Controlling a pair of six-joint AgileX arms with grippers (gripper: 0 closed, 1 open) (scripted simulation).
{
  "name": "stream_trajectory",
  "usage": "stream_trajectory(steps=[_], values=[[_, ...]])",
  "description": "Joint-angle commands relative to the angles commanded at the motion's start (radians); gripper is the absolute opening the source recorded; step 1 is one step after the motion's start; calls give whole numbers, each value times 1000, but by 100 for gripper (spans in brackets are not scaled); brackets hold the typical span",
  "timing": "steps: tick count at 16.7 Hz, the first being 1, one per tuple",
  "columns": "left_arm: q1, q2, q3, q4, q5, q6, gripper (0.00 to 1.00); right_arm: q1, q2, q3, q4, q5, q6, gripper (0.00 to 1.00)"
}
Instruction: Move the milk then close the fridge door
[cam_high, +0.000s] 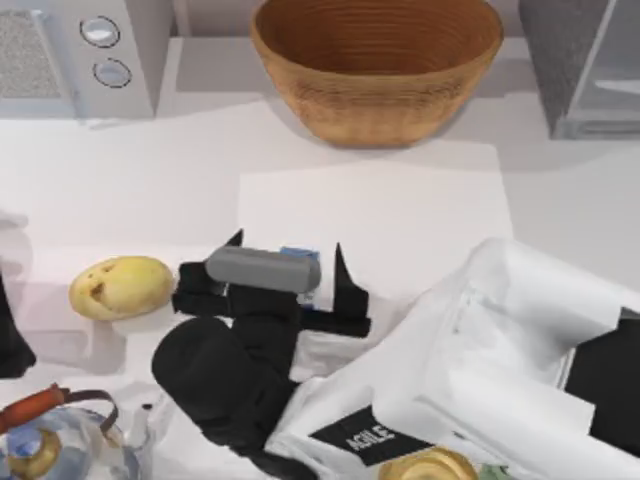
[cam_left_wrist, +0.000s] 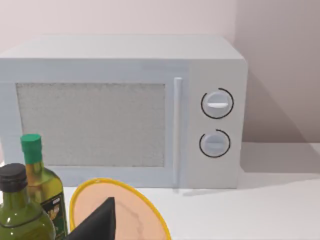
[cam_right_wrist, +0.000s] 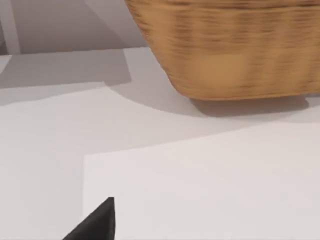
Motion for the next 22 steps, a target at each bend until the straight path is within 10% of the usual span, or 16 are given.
stream_trajectory(steps=[11, 22], values=[[0, 0, 0, 0, 0, 0, 100, -6, -1, -41, 43, -1, -9, 100], [0, 0, 0, 0, 0, 0, 100, -6, -1, -41, 43, -1, -9, 17]])
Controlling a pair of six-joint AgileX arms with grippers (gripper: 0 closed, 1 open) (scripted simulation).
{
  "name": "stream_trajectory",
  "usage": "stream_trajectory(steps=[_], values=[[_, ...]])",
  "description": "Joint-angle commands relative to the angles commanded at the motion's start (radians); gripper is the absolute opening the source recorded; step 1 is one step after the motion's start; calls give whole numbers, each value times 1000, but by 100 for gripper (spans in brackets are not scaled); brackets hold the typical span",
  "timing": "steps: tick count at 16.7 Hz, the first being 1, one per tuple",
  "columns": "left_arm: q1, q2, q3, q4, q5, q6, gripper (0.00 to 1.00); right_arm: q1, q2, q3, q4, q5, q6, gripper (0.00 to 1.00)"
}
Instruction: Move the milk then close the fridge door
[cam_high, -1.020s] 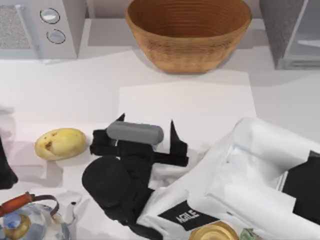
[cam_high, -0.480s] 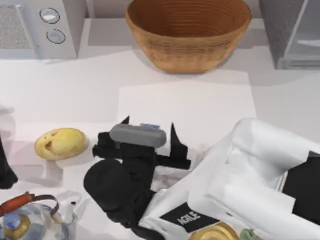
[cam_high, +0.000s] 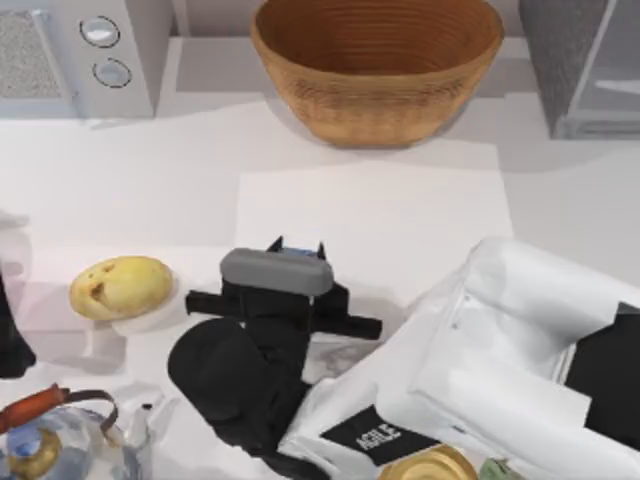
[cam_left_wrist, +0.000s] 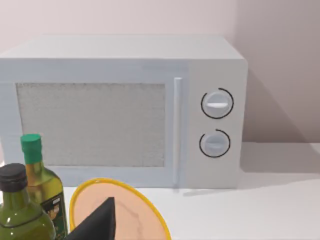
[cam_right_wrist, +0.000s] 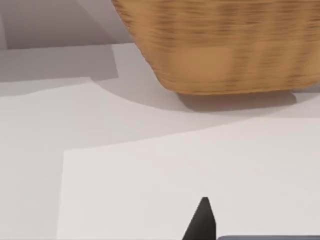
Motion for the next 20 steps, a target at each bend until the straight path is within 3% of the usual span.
stream_trajectory(steps=[2, 3, 20], values=[[0, 0, 0, 0, 0, 0, 100, 0, 0, 0, 0, 0, 0, 2], [0, 0, 0, 0, 0, 0, 100, 0, 0, 0, 0, 0, 0, 0], [0, 0, 0, 0, 0, 0, 100, -29, -45, 7, -19, -58, -67, 0]])
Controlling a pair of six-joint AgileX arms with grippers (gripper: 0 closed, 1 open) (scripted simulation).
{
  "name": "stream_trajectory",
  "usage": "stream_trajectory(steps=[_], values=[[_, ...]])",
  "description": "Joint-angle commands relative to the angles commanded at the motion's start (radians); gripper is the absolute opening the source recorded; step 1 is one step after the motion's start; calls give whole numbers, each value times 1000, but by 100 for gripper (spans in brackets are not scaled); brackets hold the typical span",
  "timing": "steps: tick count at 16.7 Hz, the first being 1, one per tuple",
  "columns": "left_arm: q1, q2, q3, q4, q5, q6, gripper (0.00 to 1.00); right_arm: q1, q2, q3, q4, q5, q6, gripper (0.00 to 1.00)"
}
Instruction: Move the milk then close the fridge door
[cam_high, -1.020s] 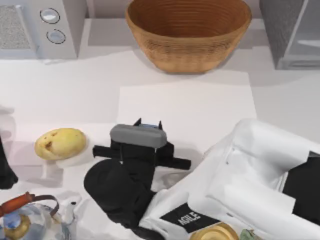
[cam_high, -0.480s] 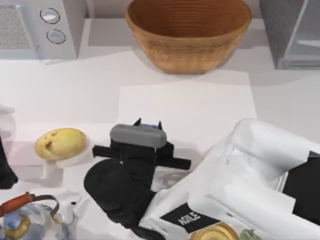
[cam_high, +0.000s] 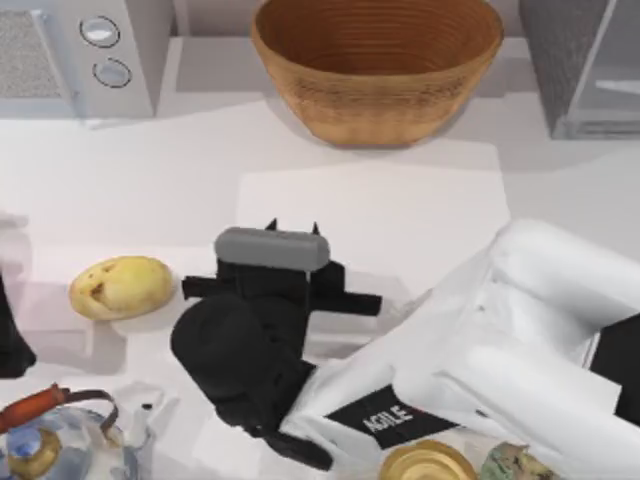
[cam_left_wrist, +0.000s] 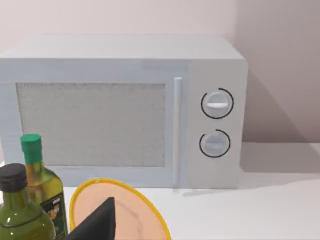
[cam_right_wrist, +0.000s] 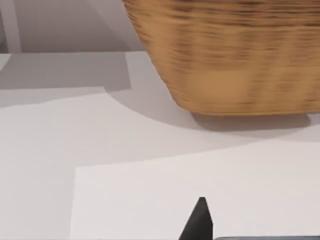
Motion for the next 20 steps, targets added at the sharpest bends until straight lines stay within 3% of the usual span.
stream_trajectory(steps=[6, 12, 15, 20], values=[[0, 0, 0, 0, 0, 0, 100, 28, -46, -14, -66, 55, 69, 0], [0, 0, 0, 0, 0, 0, 100, 16, -51, -15, -63, 43, 66, 0], [0, 0, 0, 0, 0, 0, 100, -68, -118, -72, -30, -47, 29, 0], [0, 0, 0, 0, 0, 0, 100, -309, -286, -266, 58, -320, -49, 0]])
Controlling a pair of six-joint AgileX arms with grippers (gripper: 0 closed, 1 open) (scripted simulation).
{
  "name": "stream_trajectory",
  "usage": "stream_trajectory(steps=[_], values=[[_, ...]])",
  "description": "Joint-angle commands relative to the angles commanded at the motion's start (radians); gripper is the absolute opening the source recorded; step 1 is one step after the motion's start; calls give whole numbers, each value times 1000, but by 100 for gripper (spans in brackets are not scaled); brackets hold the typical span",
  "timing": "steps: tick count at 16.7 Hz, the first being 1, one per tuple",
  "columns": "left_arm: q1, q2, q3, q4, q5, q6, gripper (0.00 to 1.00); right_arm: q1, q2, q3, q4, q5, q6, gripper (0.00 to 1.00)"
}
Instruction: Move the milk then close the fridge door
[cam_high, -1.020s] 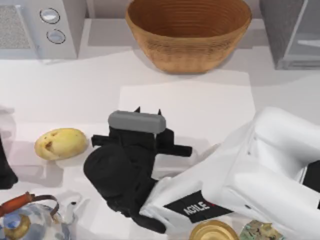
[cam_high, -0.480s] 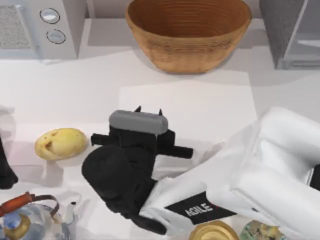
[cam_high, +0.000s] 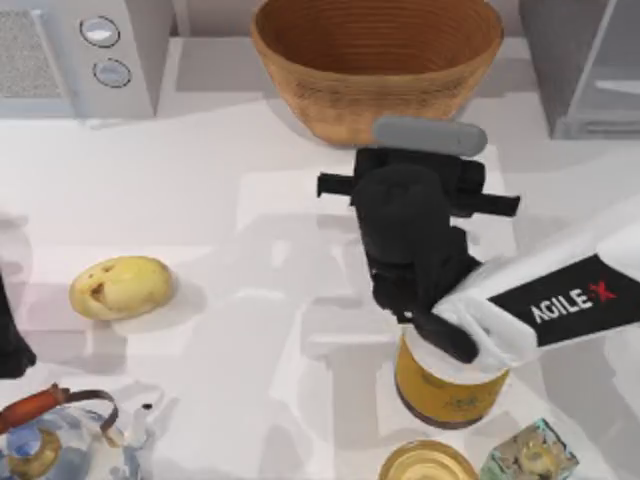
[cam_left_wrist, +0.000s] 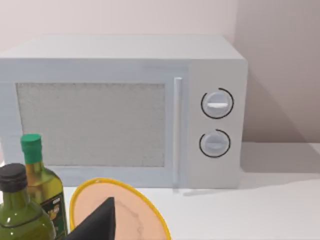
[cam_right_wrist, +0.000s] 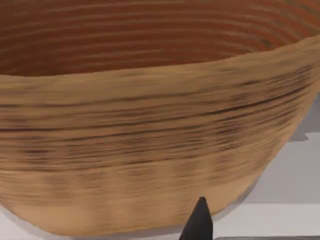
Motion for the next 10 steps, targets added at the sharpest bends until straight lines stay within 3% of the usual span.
stream_trajectory(steps=[7, 10], values=[[0, 0, 0, 0, 0, 0, 100, -293, -263, -209, 139, -351, -106, 0], [0, 0, 0, 0, 0, 0, 100, -449, -382, -326, 200, -553, -163, 0]])
